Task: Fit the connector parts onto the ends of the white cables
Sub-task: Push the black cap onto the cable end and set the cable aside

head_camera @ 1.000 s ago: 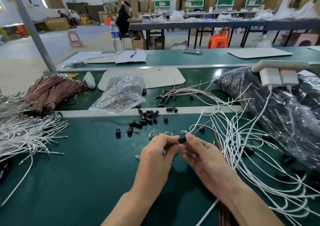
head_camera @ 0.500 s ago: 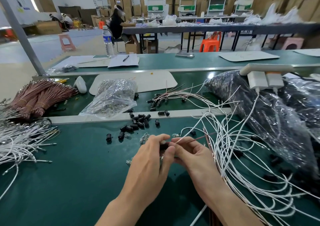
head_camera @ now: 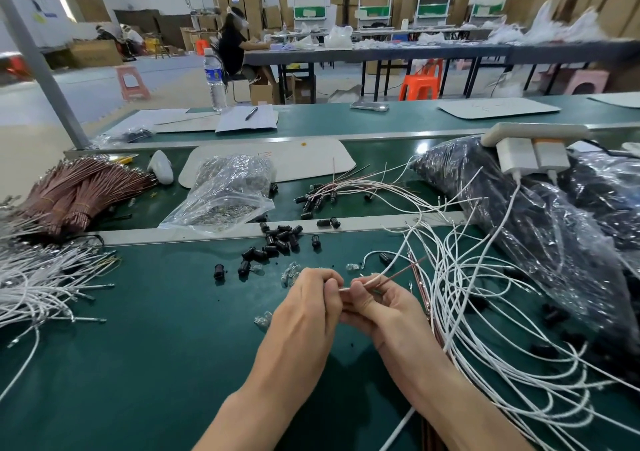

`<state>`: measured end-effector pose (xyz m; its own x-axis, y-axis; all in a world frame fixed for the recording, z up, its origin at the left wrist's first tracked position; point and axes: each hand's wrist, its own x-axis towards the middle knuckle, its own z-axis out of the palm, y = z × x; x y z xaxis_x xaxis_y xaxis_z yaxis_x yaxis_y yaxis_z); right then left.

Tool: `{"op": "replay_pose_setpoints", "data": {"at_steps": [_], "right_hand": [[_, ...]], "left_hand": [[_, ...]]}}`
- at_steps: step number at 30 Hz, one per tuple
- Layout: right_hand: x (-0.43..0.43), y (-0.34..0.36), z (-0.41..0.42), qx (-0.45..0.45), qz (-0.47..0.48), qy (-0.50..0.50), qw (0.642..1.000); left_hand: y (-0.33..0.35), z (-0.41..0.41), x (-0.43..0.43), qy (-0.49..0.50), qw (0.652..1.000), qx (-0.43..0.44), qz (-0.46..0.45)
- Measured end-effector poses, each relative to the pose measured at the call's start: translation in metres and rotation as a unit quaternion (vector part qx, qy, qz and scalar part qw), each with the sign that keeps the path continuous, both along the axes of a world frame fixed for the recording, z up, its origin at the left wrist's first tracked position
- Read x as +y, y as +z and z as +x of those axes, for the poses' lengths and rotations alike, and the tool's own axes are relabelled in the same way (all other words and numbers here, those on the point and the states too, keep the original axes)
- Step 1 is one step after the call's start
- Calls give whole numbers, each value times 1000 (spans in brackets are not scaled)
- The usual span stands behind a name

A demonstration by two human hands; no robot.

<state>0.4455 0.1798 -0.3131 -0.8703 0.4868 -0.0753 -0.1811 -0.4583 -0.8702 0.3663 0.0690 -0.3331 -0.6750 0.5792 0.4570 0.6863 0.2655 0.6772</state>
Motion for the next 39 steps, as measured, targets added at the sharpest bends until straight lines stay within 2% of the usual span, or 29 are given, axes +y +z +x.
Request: {"op": "replay_pose_setpoints", "data": {"at_steps": [4,7,17,22,26,39], "right_hand": [[-2,0,-1,10,-21,-28,999],[-2,1,-4,-3,-19,-70,997],[-7,-4,-7,17,-58,-66,996],[-9,-10,-7,7,-48,-86,995],[-10,-14,-9,8,-48,-88,995],[-7,-16,-9,4,-1,-84,996]], "left_hand": [[1,-2,-2,5,1000,-29,4],[-2,-6,-5,27,999,-17,-30],[1,-5,-6,87,990,69,-91],[3,-2,-2,148,969,174,-94],[1,-2,0,177,958,205,-100],[-2,-3,2,130,971,135,-146]]}}
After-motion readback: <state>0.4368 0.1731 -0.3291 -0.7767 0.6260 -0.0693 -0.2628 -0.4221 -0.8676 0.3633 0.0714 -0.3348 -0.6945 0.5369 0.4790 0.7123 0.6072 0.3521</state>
